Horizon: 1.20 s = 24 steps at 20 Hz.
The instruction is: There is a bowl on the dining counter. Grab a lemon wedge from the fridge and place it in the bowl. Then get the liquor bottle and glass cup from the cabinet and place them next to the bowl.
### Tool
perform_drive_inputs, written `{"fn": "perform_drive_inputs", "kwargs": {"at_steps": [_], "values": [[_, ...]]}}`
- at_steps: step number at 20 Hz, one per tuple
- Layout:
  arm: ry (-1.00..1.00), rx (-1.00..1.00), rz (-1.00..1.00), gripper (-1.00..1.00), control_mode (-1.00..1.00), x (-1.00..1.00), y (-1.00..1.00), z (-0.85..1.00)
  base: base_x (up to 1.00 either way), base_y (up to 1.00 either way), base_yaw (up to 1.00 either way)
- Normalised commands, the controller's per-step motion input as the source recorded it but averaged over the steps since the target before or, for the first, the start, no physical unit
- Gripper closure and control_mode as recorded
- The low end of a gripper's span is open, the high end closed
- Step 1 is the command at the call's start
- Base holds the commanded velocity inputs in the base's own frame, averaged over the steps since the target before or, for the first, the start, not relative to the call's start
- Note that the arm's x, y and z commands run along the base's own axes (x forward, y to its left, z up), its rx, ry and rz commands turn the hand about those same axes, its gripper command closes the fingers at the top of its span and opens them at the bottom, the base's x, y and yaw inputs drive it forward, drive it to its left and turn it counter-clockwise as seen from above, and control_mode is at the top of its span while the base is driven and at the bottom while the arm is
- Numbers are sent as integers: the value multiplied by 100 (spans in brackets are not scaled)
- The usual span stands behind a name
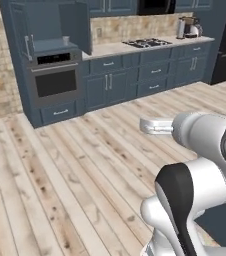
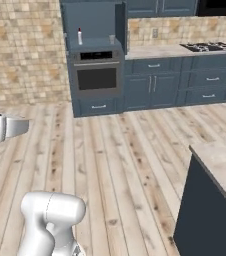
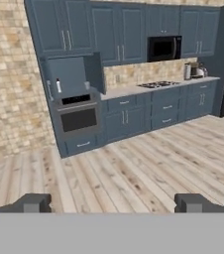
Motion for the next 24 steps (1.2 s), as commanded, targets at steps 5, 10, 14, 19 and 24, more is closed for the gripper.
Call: {"fn": "perform_drive_inputs", "kwargs": {"at_steps": [5, 10, 14, 19, 24], "values": [[0, 0, 0, -100, 100, 0, 0, 0, 100, 35, 0], [0, 0, 0, -100, 100, 0, 0, 0, 100, 2, 7], [0, 0, 0, -100, 100, 0, 0, 0, 100, 0, 12], [0, 0, 0, -100, 100, 0, 0, 0, 98, -1, 17], [0, 0, 0, -100, 100, 0, 0, 0, 87, -8, 23]]}}
